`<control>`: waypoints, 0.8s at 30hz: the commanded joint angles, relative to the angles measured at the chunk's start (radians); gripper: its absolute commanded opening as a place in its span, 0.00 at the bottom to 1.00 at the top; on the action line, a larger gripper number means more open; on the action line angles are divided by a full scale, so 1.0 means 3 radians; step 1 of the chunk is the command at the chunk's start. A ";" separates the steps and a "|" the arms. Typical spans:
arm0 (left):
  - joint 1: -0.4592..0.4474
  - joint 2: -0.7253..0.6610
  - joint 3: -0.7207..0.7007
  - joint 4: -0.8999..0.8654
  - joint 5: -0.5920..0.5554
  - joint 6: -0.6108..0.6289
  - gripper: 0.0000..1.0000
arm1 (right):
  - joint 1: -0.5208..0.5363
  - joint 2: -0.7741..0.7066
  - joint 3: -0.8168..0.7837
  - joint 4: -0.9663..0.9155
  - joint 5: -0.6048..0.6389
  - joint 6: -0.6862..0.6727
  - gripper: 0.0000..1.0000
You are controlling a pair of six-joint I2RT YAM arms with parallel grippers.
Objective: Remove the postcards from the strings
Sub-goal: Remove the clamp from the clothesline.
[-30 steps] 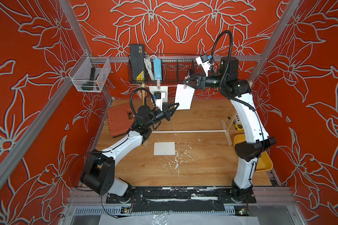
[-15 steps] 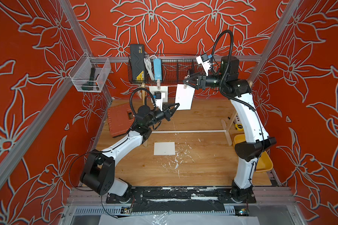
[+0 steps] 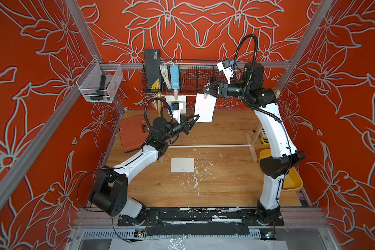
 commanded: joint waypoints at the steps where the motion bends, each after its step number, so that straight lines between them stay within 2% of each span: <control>1: 0.0027 0.0012 0.0051 0.0133 0.0077 -0.0032 0.00 | -0.0021 0.0031 0.0054 0.0074 -0.0045 -0.0010 0.42; 6: 0.0027 0.0011 0.0036 0.0138 0.0078 -0.0027 0.00 | -0.0020 0.0029 0.0052 0.0067 -0.0030 -0.0016 0.38; 24: 0.0027 0.0009 -0.0123 0.0244 0.0154 -0.0086 0.00 | -0.0017 -0.0003 0.0036 0.0202 0.0073 0.0063 0.37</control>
